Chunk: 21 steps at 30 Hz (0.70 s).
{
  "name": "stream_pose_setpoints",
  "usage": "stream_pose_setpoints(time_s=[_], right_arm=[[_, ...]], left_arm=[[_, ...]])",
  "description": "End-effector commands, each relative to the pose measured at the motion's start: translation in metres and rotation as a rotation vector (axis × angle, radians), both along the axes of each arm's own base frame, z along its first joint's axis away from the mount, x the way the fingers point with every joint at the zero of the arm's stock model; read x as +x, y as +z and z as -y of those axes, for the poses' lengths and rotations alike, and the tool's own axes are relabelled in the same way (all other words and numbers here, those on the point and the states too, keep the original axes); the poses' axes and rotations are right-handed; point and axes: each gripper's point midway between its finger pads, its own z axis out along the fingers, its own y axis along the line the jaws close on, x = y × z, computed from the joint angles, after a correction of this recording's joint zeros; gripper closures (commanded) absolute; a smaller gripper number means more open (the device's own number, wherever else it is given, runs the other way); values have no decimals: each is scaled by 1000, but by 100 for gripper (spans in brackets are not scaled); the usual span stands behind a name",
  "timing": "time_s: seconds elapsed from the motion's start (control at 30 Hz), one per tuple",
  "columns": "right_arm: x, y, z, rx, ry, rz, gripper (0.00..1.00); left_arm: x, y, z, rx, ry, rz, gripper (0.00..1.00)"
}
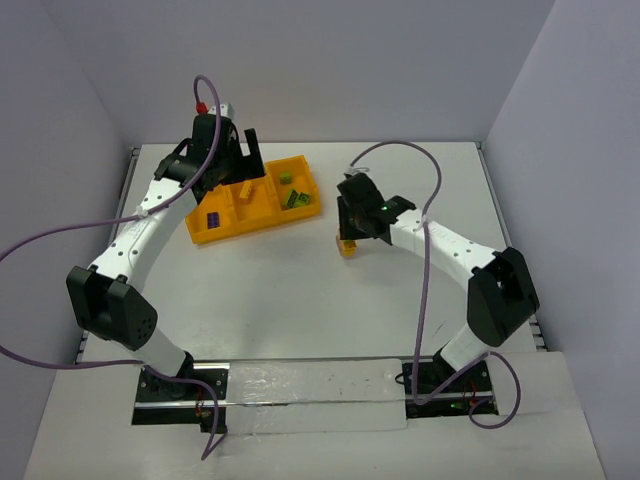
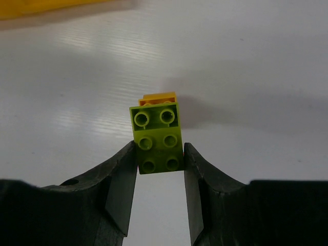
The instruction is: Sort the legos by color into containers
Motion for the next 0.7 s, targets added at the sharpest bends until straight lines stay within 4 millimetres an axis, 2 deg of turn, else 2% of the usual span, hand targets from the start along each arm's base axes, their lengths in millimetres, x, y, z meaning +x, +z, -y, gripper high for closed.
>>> stream_pose_setpoints(time_s=[0.0, 0.07, 0.17, 0.3, 0.4, 0.5, 0.57, 0.63, 0.67], right_arm=[[9, 3, -33, -9, -16, 28, 85], [9, -1, -44, -19, -2, 24, 83], [11, -10, -52, -33, -1, 11, 81], [10, -19, -56, -41, 5, -5, 77], [7, -25, -57, -41, 15, -23, 69], [5, -26, -57, -41, 19, -34, 42], [6, -16, -57, -31, 12, -23, 26], [9, 8, -58, -5, 12, 15, 17], [10, 18, -58, 2, 12, 32, 15]], left_arm=[[-3, 26, -5, -2, 24, 61, 1], [-5, 26, -7, 8, 24, 52, 1], [-8, 22, -9, 22, 27, 33, 1], [-11, 20, -9, 17, 22, 28, 1], [-11, 19, -4, 9, 2, 18, 1], [-10, 12, -1, 16, -11, -16, 1], [-10, 11, 3, 24, -19, -28, 1], [-11, 11, 9, 28, -32, -27, 1], [-11, 10, 12, 28, -36, -28, 1]])
